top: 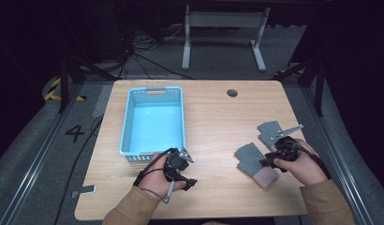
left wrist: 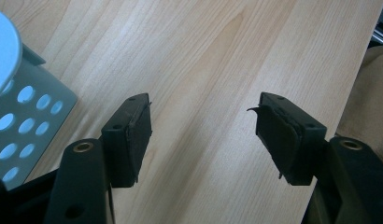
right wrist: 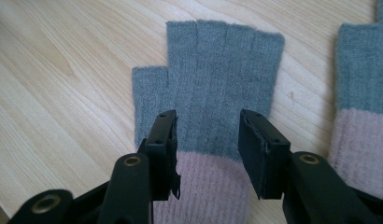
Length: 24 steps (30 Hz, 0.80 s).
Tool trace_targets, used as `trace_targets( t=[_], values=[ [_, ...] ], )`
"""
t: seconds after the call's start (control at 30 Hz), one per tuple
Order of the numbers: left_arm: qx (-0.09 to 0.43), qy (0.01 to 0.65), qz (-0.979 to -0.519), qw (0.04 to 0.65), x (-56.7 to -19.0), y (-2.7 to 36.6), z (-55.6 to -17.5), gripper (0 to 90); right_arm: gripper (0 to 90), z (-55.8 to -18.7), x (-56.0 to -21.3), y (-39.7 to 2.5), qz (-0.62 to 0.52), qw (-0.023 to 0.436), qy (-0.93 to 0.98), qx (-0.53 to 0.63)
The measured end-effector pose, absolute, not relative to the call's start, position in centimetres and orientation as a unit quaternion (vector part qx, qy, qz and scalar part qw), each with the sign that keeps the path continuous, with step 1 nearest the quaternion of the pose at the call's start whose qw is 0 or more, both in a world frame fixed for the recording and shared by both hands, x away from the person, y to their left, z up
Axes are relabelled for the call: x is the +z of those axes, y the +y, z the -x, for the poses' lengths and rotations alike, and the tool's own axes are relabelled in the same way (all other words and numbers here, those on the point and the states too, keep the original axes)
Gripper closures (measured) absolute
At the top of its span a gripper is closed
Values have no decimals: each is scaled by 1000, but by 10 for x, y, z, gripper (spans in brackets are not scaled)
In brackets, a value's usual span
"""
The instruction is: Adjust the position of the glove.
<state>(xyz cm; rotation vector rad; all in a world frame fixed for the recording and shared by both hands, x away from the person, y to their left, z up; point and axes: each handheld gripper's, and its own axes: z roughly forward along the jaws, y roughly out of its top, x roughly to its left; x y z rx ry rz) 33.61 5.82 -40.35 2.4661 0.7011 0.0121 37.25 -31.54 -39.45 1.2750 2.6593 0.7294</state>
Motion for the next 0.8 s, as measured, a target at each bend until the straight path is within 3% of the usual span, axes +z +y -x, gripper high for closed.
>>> trace_targets(
  t=[0.5, 0.67, 0.8],
  values=[
    [4, 259, -925, 278, -406, 57, -337, 361, 563, -378, -419, -297, -423, 59, 879, 211],
    [4, 260, -924, 280, -407, 57, -337, 357, 584, -380, -428, -291, -431, 72, 881, 180],
    [4, 261, -924, 281, -408, 57, -338, 354, 652, -380, -428, -287, -429, 79, 884, 168]
  ],
)
